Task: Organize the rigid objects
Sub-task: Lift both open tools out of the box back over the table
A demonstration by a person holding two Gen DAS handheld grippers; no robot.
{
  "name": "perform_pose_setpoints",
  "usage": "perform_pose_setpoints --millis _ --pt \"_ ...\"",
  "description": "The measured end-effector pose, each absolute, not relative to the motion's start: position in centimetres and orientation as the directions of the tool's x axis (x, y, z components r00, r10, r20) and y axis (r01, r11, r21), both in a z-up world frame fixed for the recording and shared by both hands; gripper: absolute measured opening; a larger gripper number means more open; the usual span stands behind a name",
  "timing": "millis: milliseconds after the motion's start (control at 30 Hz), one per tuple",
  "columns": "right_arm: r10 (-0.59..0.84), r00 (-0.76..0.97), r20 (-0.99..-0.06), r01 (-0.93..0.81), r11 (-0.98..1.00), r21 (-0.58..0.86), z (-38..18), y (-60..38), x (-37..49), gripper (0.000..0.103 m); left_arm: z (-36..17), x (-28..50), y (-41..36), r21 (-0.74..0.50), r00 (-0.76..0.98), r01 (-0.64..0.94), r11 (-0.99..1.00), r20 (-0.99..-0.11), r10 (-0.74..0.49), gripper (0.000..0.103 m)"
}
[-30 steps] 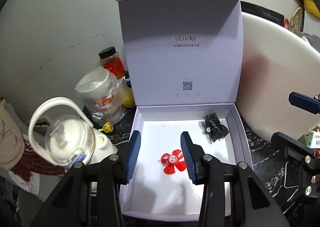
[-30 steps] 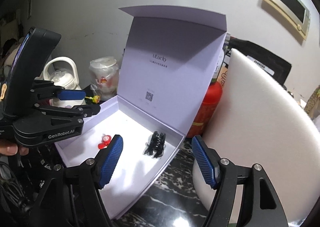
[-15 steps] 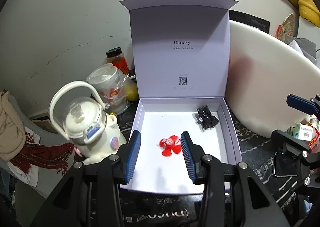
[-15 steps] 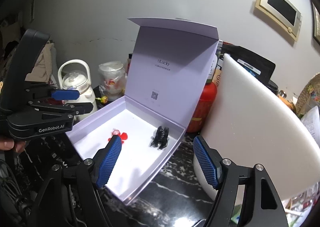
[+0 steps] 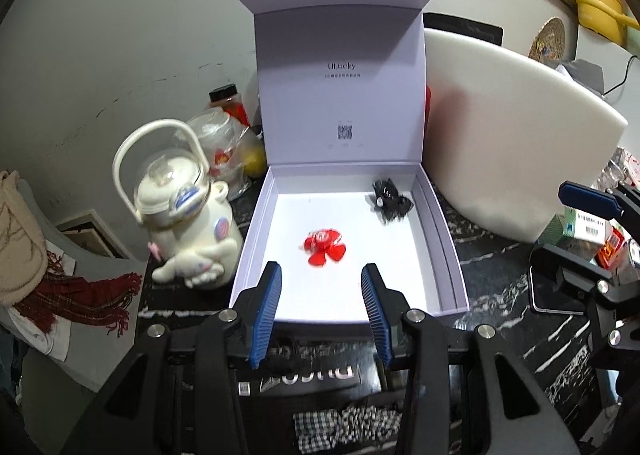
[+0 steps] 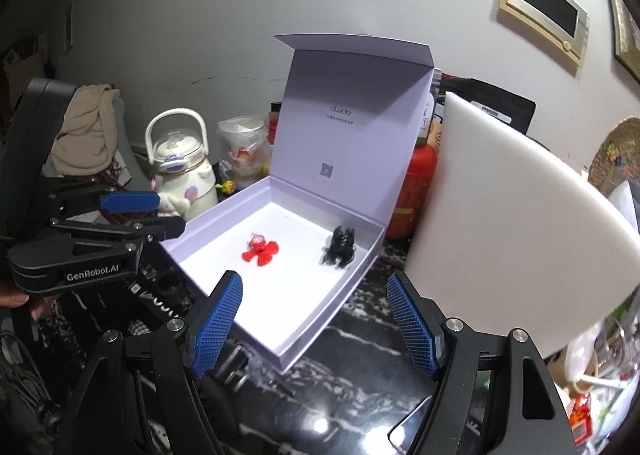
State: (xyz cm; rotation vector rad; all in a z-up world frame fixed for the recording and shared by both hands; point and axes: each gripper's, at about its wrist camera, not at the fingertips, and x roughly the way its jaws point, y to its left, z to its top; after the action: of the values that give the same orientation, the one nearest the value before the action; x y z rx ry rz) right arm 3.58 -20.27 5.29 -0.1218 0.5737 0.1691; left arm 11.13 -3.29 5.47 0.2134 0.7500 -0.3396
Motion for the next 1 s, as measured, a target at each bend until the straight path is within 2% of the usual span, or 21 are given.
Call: perform_pose_setpoints --millis 467,500,533,567,633,1000 --pt "0.161 0.811 -0.562 -0.219 0.975 -0.038 3.3 -18.8 -0.2 0.079 3.5 7.1 -1.4 0.055 0.664 0.365 0.929 -0.715 -0.219 0.041" --pt "0.162 0.809 -0.565 -0.221 0.975 -0.037 3.1 -18.7 -0.4 0.079 3.2 6.9 -1.3 0.05 0.657 0.363 0.93 -0.722 -0.218 0.044" --pt "0.163 0.807 -0.567 -0.222 0.974 -0.036 3.0 -18.6 -0.5 0.079 3.0 6.7 -1.2 0.043 0.654 0.363 0.931 -0.723 -0.222 0.06" --pt "0.166 0.805 -0.569 -0.225 0.974 -0.035 2.8 -18.5 -0.7 0.079 2.9 6.5 -1.0 0.033 0.655 0.363 0.931 -0.719 -0.23 0.084" --pt "0.172 0.8 -0.575 -0.232 0.972 -0.032 2.4 -18.3 -1.0 0.079 2.7 5.9 -0.7 0.016 0.664 0.363 0.932 -0.705 -0.247 0.103" --pt "0.199 0.758 -0.621 -0.244 0.97 0.013 -0.4 -18.4 -1.7 0.079 0.4 4.6 -0.2 0.025 0.639 0.341 0.94 -0.739 -0.212 0.103"
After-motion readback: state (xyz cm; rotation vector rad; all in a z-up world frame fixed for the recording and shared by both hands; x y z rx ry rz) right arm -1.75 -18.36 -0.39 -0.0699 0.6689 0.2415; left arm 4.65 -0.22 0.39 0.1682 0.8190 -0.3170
